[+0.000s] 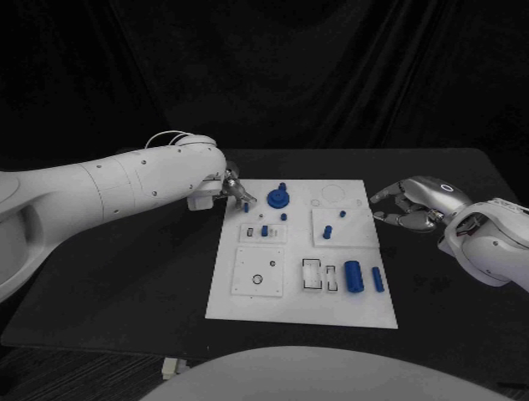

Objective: Assemble the parts on the task board

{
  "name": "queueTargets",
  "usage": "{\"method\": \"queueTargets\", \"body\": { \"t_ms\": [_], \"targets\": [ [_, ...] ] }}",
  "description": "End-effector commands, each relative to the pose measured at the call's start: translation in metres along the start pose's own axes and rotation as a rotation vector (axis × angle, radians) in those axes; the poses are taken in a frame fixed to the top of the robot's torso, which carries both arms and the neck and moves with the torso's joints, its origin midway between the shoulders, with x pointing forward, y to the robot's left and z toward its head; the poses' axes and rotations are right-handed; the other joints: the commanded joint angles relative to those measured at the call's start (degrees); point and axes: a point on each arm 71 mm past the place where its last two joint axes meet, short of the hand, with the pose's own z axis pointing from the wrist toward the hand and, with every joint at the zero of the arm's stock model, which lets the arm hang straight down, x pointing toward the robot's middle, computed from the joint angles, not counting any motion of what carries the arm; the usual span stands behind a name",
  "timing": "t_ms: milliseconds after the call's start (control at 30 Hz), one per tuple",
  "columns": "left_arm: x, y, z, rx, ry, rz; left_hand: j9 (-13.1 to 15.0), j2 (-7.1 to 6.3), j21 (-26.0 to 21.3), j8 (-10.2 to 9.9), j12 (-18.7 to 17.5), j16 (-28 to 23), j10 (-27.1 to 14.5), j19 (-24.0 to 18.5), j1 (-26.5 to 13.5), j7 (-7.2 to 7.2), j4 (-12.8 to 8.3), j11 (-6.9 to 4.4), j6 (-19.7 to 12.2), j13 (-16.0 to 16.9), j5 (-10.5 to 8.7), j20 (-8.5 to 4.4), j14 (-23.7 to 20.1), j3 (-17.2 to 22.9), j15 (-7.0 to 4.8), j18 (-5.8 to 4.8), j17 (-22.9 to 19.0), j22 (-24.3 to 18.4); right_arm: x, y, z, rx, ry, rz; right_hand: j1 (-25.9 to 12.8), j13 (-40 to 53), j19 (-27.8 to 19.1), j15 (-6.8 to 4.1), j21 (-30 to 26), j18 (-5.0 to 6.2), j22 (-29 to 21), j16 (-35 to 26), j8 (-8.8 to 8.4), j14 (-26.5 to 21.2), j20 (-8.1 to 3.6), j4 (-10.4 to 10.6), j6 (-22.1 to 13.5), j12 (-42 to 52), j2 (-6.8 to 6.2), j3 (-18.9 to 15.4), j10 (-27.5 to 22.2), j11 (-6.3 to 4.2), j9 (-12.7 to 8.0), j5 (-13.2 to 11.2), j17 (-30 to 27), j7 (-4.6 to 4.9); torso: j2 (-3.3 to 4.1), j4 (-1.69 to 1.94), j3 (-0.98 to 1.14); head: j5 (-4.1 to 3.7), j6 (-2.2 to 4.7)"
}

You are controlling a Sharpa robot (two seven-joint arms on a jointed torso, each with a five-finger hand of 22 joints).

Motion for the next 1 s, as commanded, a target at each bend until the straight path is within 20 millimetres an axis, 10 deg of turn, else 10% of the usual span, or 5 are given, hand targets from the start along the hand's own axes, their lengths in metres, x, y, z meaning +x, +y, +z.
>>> {"method": "queueTargets", "body": {
  "t_ms": [33, 667, 1000],
  "targets": [
    [0.0033, -0.0022, 0.0011, 0.017, 0.02, 0.01, 0.11, 0.17, -0.35, 0.08, 0.15, 0.15, 6.01, -0.28, 0.72, 0.05, -0.38, 0.19, -0.37, 15.07, 0.47, -0.02, 6.15, 0.1, 0.09, 0.37, 15.09, 11.16, 0.0007, -0.0003, -0.0006, 0.004, -0.002, 0.0, 0.15, 15.09, -0.3, 0.34, -0.19, 1.09, 9.49, 0.15, -0.35, 6.06, 0.21, -0.13, 0.53, 0.15, 0.02, 0.37, 6.07, 0.38, -0.05, 0.3, 15.1, -0.06, 0.01, -0.01, 0.0, -0.09, -0.01],
    [0.0065, -0.0041, 0.0021, 0.033, 0.028, 0.012, 0.3, 0.71, -0.56, -0.58, 0.15, 0.15, 6.01, -0.45, 3.23, -0.07, -2.38, 0.13, -0.54, 15.07, 4.93, 0.06, 6.15, 0.79, 0.11, 0.42, 15.09, 11.12, 0.0007, -0.0018, -0.0002, 0.01, -0.002, -0.002, 0.21, 15.09, -0.3, 0.35, -0.2, 1.09, 9.49, 0.15, -0.37, 6.06, 0.22, -0.21, 0.57, 0.15, 0.0, 0.46, 6.07, 0.38, -0.08, 0.4, 15.1, -0.06, 0.0, 0.02, 0.0, -0.34, -0.01],
    [0.0059, -0.0048, 0.0023, 0.051, 0.018, 0.006, 0.29, 0.94, -0.69, -1.38, 0.15, 0.15, 6.01, -0.54, 6.36, -0.45, -5.19, -0.21, -0.5, 15.07, 12.4, -0.21, 6.15, 3.34, -0.18, 0.45, 15.09, 11.09, 0.0008, -0.0023, 0.0001, 0.013, -0.001, -0.003, 0.24, 15.09, -0.32, 0.35, -0.27, 1.11, 9.47, 0.15, -0.38, 6.06, 0.22, -0.25, 0.59, 0.15, -0.01, 0.5, 6.07, 0.38, -0.09, 0.44, 15.1, -0.06, 0.0, -0.01, 0.0, -0.33, -0.01]
  ]
}}
